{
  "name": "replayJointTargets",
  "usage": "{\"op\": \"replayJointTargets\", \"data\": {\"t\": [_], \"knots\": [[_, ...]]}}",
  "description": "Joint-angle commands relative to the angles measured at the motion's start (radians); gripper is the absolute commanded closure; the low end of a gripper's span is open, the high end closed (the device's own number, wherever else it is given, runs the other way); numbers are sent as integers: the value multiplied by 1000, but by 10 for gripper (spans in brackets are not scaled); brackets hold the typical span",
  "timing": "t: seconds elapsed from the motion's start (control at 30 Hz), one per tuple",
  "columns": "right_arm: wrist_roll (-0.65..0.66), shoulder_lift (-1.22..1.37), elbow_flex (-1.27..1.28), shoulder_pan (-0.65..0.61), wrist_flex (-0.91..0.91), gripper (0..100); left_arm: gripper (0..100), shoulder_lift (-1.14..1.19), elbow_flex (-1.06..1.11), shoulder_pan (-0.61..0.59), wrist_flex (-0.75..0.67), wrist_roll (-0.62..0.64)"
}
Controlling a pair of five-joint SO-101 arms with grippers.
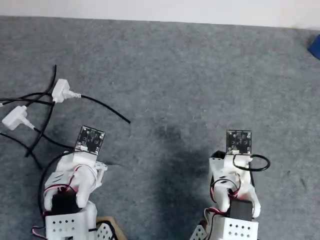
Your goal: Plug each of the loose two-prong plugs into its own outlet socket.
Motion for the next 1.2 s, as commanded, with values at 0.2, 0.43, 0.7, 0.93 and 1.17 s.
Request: {"op": "replayJointTargets", "data": {"t": [0.2,0.43,0.7,0.93,1.17], "knots": [[-3,-7,131,-4,-18,990,994,-8,22,41,-68,-77],[-11,-7,131,-8,1,991,994,-8,22,88,-68,-77],[-3,-5,131,-2,4,991,993,-8,22,101,43,-80],[-3,-5,131,-4,4,991,993,-8,22,97,239,-81],[-3,-5,131,-4,4,991,993,-8,22,97,239,-81]]}}
